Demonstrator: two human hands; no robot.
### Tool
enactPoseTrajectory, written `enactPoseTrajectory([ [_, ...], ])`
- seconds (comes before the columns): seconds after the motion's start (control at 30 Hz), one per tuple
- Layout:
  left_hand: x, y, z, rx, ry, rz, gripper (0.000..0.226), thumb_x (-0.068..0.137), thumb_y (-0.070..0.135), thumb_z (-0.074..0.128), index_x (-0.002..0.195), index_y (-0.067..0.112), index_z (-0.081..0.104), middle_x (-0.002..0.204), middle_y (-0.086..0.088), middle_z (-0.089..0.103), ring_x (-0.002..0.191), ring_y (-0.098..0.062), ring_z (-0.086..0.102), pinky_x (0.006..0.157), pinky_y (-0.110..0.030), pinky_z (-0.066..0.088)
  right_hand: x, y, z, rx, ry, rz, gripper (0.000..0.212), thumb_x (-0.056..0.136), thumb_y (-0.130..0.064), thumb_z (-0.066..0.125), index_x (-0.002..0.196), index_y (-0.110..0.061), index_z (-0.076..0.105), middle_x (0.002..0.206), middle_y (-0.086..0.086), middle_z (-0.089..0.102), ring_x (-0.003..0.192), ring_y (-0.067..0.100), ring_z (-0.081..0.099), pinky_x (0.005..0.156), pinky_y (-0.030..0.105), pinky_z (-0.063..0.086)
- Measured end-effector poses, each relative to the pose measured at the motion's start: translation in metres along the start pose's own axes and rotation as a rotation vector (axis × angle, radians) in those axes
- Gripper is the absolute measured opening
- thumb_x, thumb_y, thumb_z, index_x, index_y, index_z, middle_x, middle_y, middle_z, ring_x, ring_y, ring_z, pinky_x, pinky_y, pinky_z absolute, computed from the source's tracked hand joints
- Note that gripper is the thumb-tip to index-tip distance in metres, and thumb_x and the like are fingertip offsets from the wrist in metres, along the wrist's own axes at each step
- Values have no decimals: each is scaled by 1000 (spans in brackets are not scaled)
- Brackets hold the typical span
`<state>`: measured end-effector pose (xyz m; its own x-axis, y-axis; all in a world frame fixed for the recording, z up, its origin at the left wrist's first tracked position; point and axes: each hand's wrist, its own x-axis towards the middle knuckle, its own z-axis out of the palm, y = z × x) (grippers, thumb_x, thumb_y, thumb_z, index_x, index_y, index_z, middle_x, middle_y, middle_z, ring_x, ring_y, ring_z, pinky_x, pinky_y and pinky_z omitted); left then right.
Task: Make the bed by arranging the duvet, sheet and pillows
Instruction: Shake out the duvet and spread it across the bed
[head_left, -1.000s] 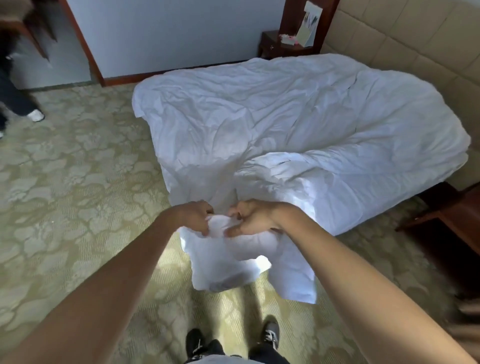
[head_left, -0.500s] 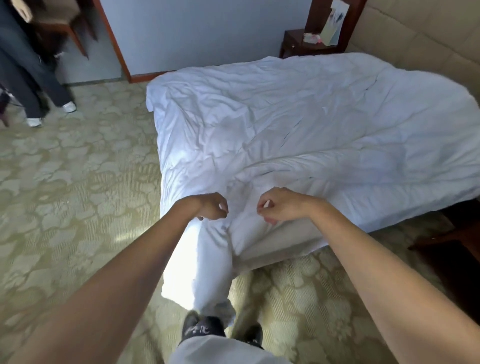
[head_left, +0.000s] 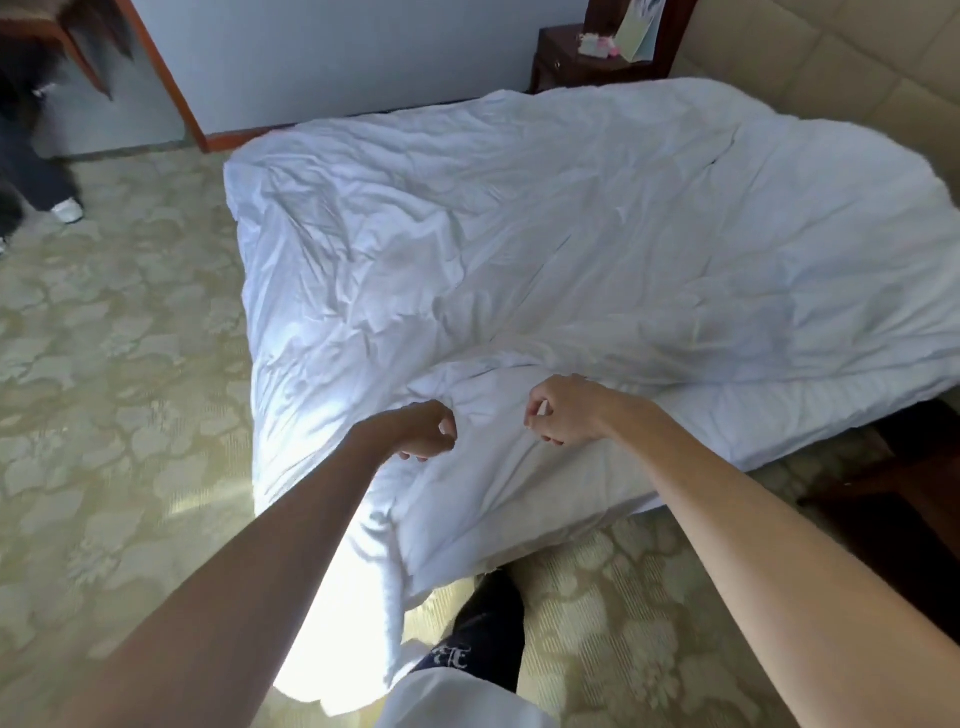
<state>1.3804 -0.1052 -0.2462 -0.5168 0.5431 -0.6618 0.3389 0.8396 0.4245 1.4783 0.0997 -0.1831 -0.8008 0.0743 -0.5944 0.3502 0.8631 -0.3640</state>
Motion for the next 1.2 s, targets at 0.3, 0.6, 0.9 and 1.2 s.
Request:
enactPoseTrajectory([
  [0.3,131,45,-32,-15,146,-54,37,93,25,50,130,24,51,128,-5,61,122,-21,51,98,-32,41,124,79,-65,-130,44,88,14,89,-28,55,94,-23,68,108,0,70,100,24,65,90,35,53],
  [0.6,198,38,-46,-40,147,-160,45,90,28,55,134,25,44,133,-7,56,123,-27,51,101,-45,44,207,97,-78,-224,-31,39,24,92,-29,56,115,-23,61,123,4,59,112,27,59,93,35,45],
  [0.9,269,35,-11,-3,146,-233,81,89,35,66,154,28,17,155,-5,27,139,-32,33,107,-48,35,303,161,-34,-541,-150,-20,90,80,-65,64,150,-30,20,148,9,34,136,33,34,107,51,28],
  [1.2,318,67,11,7,157,-340,79,90,36,65,154,26,20,151,-5,36,135,-32,34,106,-50,34,344,216,-17,-616,42,-250,73,84,-12,62,147,-27,29,131,9,53,118,32,52,100,46,35],
])
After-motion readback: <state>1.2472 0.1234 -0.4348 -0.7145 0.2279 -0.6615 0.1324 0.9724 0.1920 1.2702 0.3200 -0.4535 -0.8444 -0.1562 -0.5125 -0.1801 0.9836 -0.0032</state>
